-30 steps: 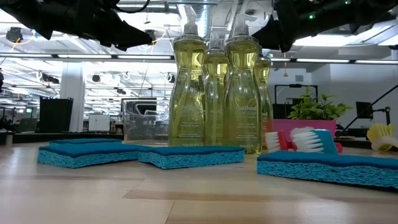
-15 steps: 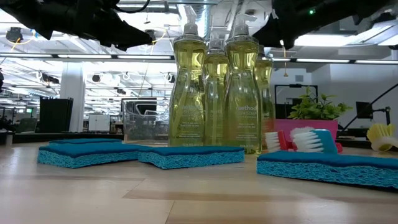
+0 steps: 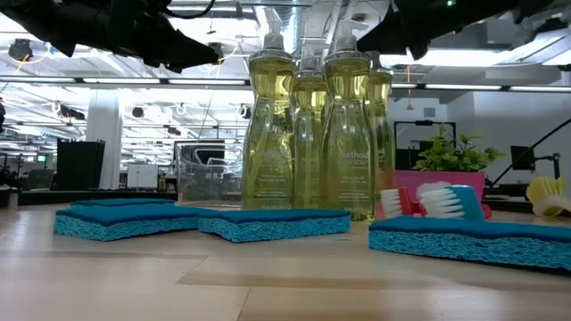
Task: Pick & Place Kitchen Sink Supplies
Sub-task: Put the transparent soap dispenser into the right transparent bin
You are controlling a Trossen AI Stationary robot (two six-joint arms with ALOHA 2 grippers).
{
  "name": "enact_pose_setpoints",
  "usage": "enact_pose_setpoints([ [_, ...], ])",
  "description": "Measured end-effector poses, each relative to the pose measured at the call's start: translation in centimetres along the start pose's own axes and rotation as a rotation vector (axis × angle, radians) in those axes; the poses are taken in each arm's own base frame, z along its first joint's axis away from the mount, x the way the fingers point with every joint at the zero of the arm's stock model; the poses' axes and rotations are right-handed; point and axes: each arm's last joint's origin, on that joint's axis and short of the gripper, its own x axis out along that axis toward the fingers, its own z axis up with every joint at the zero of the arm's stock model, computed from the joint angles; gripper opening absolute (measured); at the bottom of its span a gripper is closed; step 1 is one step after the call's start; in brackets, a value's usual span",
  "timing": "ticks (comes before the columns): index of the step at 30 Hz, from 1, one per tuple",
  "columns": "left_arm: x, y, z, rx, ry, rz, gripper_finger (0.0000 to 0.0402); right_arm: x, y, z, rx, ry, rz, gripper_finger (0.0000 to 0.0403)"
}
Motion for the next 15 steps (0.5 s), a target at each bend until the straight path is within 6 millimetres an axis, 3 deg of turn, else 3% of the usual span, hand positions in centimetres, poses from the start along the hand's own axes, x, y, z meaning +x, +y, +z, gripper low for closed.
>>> enact_pose_setpoints([
  [15, 0.0, 0.0, 0.0, -0.012, 0.0, -0.001, 0.0118, -1.2, -1.0, 6.2, -0.031, 0.052, 0.013, 0.0067],
])
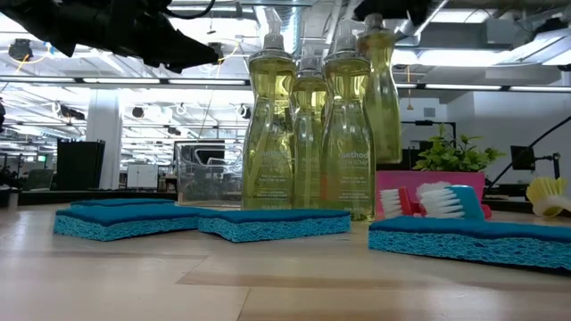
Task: Pick & Place Kitchen Sink Supplies
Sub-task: Put the transparent soap dispenser into the right transparent bin
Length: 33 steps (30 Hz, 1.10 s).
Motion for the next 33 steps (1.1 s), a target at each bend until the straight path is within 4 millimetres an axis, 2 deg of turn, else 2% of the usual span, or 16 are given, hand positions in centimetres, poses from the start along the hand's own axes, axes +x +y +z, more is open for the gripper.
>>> enact_pose_setpoints([
  [10, 0.0, 0.0, 0.0, -0.015, 0.0, 0.0, 0.0118, -1.5, -1.6, 3.8, 0.006, -0.006, -0.017, 0.0067],
  [19, 0.0, 0.0, 0.0, -0.015, 0.0, 0.0, 0.0118, -2.2, -3.8, 6.6, 0.03, -0.064, -0.101, 0.0067],
  [26, 0.0, 0.0, 0.0, -0.015, 0.0, 0.0, 0.0118, -1.1, -5.0, 7.6, 0.027, -0.055, -0.183, 0.0067],
  [33, 0.0, 0.0, 0.0, -0.015, 0.0, 0.0, 0.0118, 2.0, -5.5, 8.3, 0.014, -0.024, -0.229, 0.0067],
])
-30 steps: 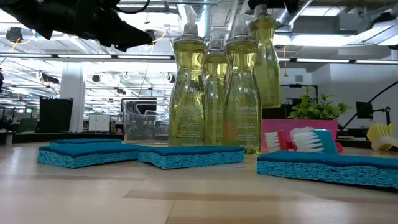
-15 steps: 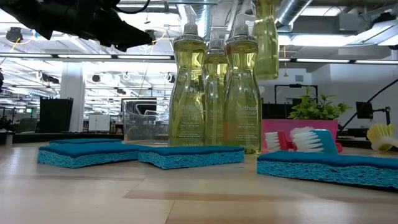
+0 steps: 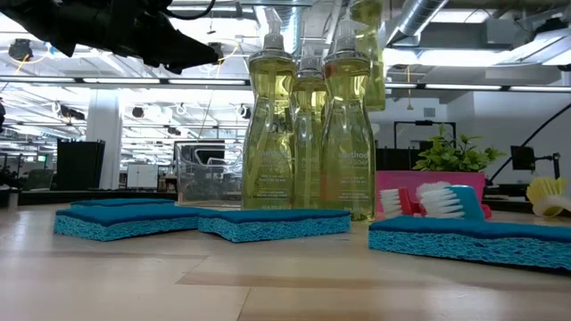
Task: Pick & Place Kitchen Sink Supplies
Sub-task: Put the transparent soap dispenser into the right transparent bin
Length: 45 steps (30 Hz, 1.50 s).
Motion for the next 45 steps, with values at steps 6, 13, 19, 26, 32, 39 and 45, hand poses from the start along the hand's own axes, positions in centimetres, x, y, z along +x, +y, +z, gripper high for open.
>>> enact_pose_setpoints([
  [6, 0.0, 0.0, 0.0, 0.0, 0.0, 0.0, 0.0118, 3.9, 0.3, 0.7, -0.029, 0.034, -0.051, 0.0067],
  [13, 0.0, 0.0, 0.0, 0.0, 0.0, 0.0, 0.0118, 8.6, 0.4, 1.2, -0.039, 0.075, -0.08, 0.0071],
  [19, 0.0, 0.0, 0.0, 0.0, 0.0, 0.0, 0.0118, 12.1, 0.2, 0.9, -0.019, 0.102, -0.05, 0.007],
  [26, 0.0, 0.0, 0.0, 0.0, -0.001, 0.0, 0.0118, 15.2, 0.2, -1.2, -0.021, 0.173, -0.03, 0.0071],
  [32, 0.0, 0.0, 0.0, 0.0, 0.0, 0.0, 0.0118, 17.1, -0.1, -2.9, -0.023, 0.223, -0.052, 0.0071],
  [39, 0.0, 0.0, 0.0, 0.0, -0.002, 0.0, 0.0118, 19.0, -0.6, -4.8, 0.011, 0.278, -0.028, 0.0071],
  [45, 0.0, 0.0, 0.0, 0.0, -0.004, 0.001, 0.0118, 20.3, -0.6, -6.2, 0.022, 0.309, 0.004, 0.0071],
])
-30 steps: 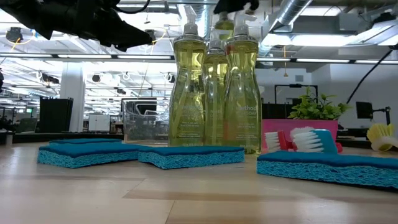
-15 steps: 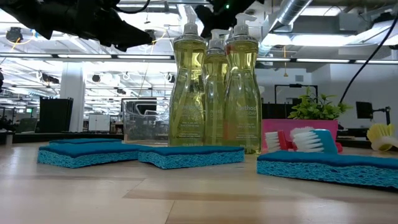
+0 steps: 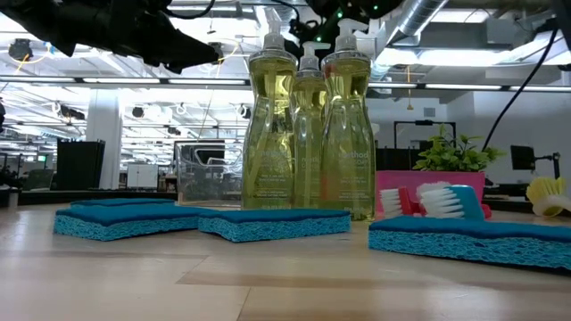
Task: Pick & Place Kitchen Sink Supplies
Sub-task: Put the transparent soap dispenser into the right transparent bin
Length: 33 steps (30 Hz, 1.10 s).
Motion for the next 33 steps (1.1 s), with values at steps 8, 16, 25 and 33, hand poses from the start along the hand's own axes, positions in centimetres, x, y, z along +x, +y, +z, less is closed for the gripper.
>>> enact_pose_setpoints([
  [8, 0.0, 0.0, 0.0, 0.0, -0.001, 0.0, 0.0118, 1.1, 0.3, -0.8, -0.009, 0.037, 0.007, 0.0071],
  [16, 0.0, 0.0, 0.0, 0.0, -0.002, 0.001, 0.0118, 1.2, 0.3, -1.0, -0.007, 0.048, 0.032, 0.0071],
  [25, 0.0, 0.0, 0.0, 0.0, -0.002, 0.0, 0.0118, 1.1, 0.3, -1.8, -0.029, 0.13, 0.041, 0.0071],
  [33, 0.0, 0.0, 0.0, 0.0, -0.002, 0.001, 0.0118, 1.2, 0.1, -1.9, -0.022, 0.14, 0.1, 0.0071],
])
